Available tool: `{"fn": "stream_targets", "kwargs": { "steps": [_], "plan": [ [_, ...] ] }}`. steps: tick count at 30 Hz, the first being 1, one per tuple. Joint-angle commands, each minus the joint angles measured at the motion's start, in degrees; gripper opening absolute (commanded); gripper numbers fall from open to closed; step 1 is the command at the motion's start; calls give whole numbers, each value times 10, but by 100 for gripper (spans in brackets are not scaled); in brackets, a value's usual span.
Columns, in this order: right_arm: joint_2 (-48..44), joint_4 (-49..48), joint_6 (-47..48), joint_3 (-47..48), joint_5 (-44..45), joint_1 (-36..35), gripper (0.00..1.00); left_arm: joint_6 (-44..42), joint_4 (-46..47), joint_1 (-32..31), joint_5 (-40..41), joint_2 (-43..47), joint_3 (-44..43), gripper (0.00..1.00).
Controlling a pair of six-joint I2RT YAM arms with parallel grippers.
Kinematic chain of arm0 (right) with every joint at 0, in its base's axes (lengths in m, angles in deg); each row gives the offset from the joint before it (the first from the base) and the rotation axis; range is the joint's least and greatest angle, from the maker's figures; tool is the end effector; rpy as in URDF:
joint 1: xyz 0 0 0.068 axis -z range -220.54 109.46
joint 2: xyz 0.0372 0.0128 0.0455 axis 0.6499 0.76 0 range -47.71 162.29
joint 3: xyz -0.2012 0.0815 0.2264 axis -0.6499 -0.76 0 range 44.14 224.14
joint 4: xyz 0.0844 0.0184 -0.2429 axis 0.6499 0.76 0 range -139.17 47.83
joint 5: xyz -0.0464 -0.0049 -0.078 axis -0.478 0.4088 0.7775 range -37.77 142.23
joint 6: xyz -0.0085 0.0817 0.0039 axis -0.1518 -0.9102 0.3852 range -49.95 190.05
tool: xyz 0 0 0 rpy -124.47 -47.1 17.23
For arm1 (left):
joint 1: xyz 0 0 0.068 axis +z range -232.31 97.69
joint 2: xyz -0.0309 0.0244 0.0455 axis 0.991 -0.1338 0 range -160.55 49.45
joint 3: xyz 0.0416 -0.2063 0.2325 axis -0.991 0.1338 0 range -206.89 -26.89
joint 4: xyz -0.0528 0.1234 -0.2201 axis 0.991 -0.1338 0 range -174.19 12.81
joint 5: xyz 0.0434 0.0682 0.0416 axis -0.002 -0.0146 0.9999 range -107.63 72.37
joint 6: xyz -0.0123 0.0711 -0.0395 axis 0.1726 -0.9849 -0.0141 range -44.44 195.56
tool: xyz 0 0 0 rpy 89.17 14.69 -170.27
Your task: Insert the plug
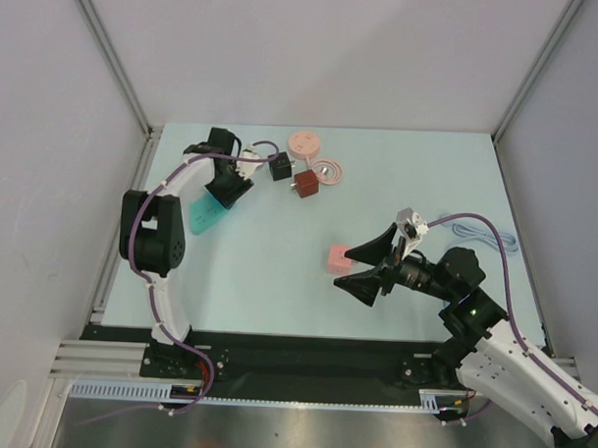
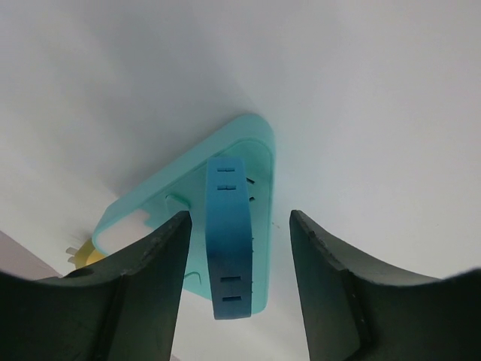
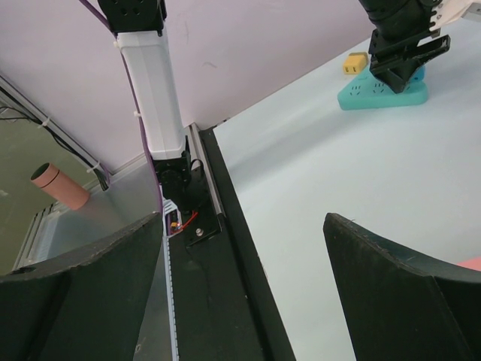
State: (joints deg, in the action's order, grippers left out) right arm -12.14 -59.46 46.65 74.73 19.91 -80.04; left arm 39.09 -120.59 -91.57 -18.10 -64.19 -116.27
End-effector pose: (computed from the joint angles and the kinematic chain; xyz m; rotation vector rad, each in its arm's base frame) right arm 0.0917 0.1252 0.3428 -0.7093 1.4747 1.2783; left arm 0.4367 -0.0718 0.2147 1.0740 2.5408 0.1170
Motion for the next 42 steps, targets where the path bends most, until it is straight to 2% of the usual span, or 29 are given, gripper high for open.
{"fn": "stream_targets", "kwargs": {
  "steps": [1, 18, 24, 25, 28, 29, 31, 42],
  "plan": [
    [-2, -11, 6, 11, -1, 2, 94, 0, -5, -6, 24, 8, -30, 60],
    [-6, -7, 7, 9, 2, 2, 94, 3, 20, -17, 74, 24, -4, 52],
    [-6, -7, 6, 8, 3, 2, 95, 6, 29, -17, 73, 19, 6, 45],
    [-7, -7, 7, 8, 3, 2, 95, 6, 28, -17, 73, 18, 7, 43],
    [-6, -7, 7, 8, 4, 2, 95, 8, 31, -17, 72, 13, 10, 29],
    [-6, -6, 6, 8, 4, 2, 95, 8, 33, -17, 71, 11, 11, 13],
    [-7, -7, 5, 8, 4, 2, 95, 8, 37, -17, 71, 11, 15, 0],
    [-10, -4, 7, 7, 5, 3, 94, 32, 74, -1, 40, 4, 54, 0]
  ]
}}
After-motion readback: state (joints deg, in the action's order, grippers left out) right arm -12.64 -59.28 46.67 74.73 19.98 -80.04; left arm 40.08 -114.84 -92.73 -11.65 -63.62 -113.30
